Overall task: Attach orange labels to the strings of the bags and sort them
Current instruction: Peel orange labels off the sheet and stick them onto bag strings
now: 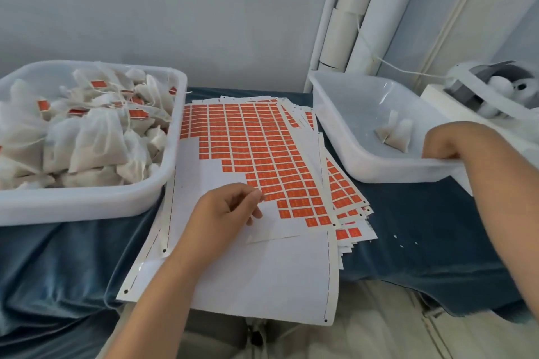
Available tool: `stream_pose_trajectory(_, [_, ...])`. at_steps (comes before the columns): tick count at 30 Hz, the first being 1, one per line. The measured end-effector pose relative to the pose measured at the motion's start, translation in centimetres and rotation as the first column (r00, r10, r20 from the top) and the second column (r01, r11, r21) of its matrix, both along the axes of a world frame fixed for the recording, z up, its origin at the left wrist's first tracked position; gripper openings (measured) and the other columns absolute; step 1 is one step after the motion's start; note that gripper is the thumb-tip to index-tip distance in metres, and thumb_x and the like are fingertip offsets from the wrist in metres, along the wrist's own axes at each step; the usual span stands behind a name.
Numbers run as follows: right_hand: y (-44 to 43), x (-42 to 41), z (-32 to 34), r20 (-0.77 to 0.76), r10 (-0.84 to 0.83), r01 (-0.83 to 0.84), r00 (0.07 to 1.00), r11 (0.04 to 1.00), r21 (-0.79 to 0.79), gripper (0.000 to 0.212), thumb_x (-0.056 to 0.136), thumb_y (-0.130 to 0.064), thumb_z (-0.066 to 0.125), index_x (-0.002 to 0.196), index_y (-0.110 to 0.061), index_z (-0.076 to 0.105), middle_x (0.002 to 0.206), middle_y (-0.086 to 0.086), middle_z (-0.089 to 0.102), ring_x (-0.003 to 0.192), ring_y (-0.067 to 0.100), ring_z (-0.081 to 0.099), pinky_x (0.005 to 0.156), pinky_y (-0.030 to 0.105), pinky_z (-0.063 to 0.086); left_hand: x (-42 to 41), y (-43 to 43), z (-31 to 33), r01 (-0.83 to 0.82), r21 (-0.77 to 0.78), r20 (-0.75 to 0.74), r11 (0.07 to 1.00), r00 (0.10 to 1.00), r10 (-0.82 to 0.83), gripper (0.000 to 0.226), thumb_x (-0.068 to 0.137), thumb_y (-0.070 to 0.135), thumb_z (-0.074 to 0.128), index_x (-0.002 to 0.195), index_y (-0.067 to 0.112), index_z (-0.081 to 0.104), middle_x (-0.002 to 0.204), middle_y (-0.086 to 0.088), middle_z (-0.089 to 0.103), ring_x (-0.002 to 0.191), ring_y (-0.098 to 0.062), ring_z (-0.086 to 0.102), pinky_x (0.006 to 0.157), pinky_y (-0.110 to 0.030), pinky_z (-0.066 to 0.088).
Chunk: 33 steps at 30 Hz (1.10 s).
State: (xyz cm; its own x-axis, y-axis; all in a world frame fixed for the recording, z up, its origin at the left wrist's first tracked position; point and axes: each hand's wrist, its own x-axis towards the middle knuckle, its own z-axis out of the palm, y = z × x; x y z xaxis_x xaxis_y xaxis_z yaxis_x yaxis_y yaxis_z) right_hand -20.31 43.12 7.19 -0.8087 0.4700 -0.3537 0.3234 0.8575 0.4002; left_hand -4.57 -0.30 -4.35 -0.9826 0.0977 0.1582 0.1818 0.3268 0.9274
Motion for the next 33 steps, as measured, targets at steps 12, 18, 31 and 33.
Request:
stream_pose_trajectory(12, [-1.0,2.0,-0.2,-0.526,0.01,-0.253,0.851,0.884,-0.392,0.013,0.095,-0.02,0.07,0.09,-0.009,0.074,0.099,0.004,0.07,0.087,0.025,0.065,0.074,0.035,0.047,0.0,0.3,0.2,-0.012,0.01,0.033,1.0,0.999,0.012,0.019,0.103,0.039,0.06,0.095,0.034,0.076,0.083,0.018,0.076,0.083,-0.004,0.071,0.066,-0.004,0.05])
stream_pose_trajectory(18, [-2.7,2.7,-0.6,-0.424,-0.274,-0.177,0.863,0.622,-0.763,0.011,0.095,-0.021,0.075,0.093,-0.011,0.071,0.102,0.008,0.064,0.089,0.02,0.063,0.088,0.038,0.059,0.1,0.3,0.4,-0.016,0.006,0.055,1.0,0.998,0.016,0.018,0.104,0.037,0.06,0.095,0.034,0.076,0.083,0.018,0.076,0.082,-0.003,0.07,0.065,-0.004,0.05])
stream_pose_trajectory(31, [-12.0,9.5,5.4,-0.817,0.218,-0.744,0.534,0.581,-0.331,0.009,0.101,-0.045,0.062,0.096,-0.041,0.067,0.087,-0.02,0.068,0.076,0.001,0.064,0.062,0.025,0.041,0.7,0.3,1.0,0.0,-0.079,0.047,0.997,0.999,0.004,0.018,0.099,0.049,0.059,0.1,0.038,0.073,0.089,0.023,0.075,0.087,0.0,0.071,0.065,-0.008,0.055])
stream_pose_trajectory(33, [-14.8,11.2,5.1,-0.769,0.295,-0.766,0.567,0.531,-0.362,0.012,0.101,-0.046,0.061,0.09,-0.047,0.065,0.085,-0.022,0.068,0.072,-0.001,0.064,0.062,0.025,0.042,1.1,0.6,1.6,-0.034,-0.071,0.002,0.997,0.999,0.034,0.031,0.091,0.059,0.06,0.111,0.039,0.071,0.096,0.022,0.076,0.092,-0.001,0.072,0.075,-0.014,0.06])
